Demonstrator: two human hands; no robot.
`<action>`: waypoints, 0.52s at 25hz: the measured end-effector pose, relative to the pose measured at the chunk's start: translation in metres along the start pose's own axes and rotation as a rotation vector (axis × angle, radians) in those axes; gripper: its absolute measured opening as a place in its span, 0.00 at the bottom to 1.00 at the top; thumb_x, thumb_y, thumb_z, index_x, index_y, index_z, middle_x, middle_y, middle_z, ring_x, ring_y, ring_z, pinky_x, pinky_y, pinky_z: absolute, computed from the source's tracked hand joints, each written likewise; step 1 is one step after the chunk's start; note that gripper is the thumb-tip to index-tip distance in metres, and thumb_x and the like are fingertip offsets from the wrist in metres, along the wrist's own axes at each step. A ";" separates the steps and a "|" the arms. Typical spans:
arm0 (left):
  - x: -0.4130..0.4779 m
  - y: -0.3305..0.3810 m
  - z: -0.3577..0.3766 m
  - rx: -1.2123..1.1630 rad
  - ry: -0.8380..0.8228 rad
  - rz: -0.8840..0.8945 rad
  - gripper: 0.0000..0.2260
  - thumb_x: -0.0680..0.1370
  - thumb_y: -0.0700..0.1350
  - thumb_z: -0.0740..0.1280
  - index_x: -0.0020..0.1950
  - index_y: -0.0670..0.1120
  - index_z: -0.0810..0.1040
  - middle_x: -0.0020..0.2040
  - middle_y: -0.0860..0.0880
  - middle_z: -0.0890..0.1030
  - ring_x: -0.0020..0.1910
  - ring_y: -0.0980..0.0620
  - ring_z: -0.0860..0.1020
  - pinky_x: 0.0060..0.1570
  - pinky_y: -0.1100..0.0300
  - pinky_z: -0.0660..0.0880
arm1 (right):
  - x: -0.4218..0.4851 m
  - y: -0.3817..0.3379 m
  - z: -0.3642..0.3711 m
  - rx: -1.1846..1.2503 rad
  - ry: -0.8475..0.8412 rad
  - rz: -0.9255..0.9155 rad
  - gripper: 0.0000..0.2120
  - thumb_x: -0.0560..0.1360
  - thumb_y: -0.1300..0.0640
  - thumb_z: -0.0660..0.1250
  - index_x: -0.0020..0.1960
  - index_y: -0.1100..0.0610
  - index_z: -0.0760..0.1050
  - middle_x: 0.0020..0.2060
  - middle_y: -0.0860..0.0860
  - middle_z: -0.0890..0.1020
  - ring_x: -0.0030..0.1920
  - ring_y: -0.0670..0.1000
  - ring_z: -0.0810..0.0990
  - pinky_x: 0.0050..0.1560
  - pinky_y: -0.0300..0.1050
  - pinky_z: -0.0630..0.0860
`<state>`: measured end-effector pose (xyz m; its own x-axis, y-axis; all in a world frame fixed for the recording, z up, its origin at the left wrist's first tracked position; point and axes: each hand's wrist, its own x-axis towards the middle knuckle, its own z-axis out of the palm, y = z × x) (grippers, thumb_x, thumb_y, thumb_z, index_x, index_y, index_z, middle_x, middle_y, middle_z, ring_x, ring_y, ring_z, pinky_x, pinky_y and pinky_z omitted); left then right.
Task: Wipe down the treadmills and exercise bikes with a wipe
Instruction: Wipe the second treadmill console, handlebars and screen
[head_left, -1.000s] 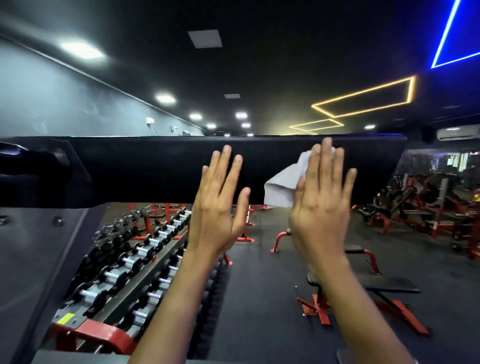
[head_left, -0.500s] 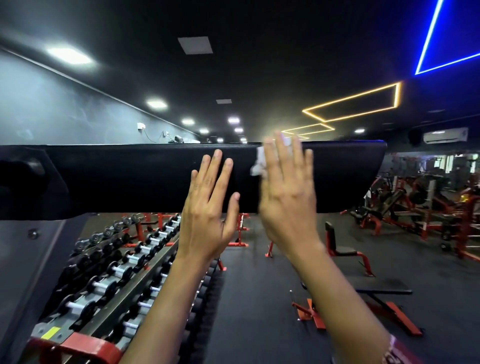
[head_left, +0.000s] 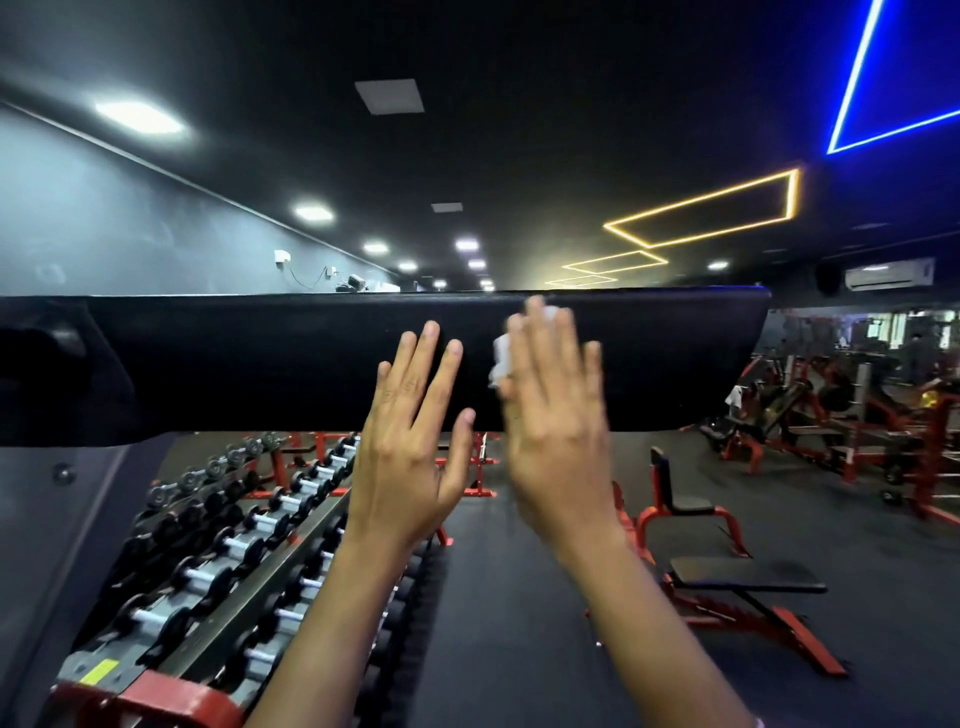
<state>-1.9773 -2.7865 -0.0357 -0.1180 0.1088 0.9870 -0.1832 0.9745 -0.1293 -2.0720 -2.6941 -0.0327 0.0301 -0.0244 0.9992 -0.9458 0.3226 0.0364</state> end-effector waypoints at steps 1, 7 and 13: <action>-0.004 -0.004 -0.003 0.006 -0.001 -0.008 0.22 0.79 0.44 0.58 0.72 0.36 0.65 0.74 0.40 0.62 0.75 0.44 0.58 0.75 0.53 0.51 | -0.007 -0.003 0.003 -0.013 -0.050 -0.110 0.26 0.78 0.63 0.62 0.75 0.62 0.61 0.75 0.57 0.60 0.76 0.52 0.53 0.77 0.52 0.48; -0.018 -0.043 -0.031 0.042 0.030 -0.155 0.24 0.80 0.46 0.58 0.74 0.38 0.61 0.75 0.43 0.59 0.76 0.47 0.55 0.75 0.56 0.48 | 0.002 -0.012 0.007 -0.046 0.086 0.185 0.26 0.78 0.67 0.60 0.74 0.65 0.58 0.75 0.60 0.60 0.76 0.53 0.52 0.76 0.53 0.45; -0.024 -0.073 -0.046 0.063 0.022 -0.147 0.24 0.80 0.47 0.58 0.74 0.39 0.62 0.75 0.43 0.59 0.76 0.46 0.56 0.75 0.56 0.49 | 0.004 -0.071 0.042 0.023 -0.128 -0.244 0.28 0.75 0.64 0.63 0.74 0.62 0.63 0.74 0.56 0.63 0.76 0.54 0.58 0.76 0.51 0.49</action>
<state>-1.9166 -2.8509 -0.0456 -0.0646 -0.0291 0.9975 -0.2582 0.9660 0.0115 -2.0185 -2.7563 -0.0321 0.2182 -0.2182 0.9512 -0.9229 0.2707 0.2738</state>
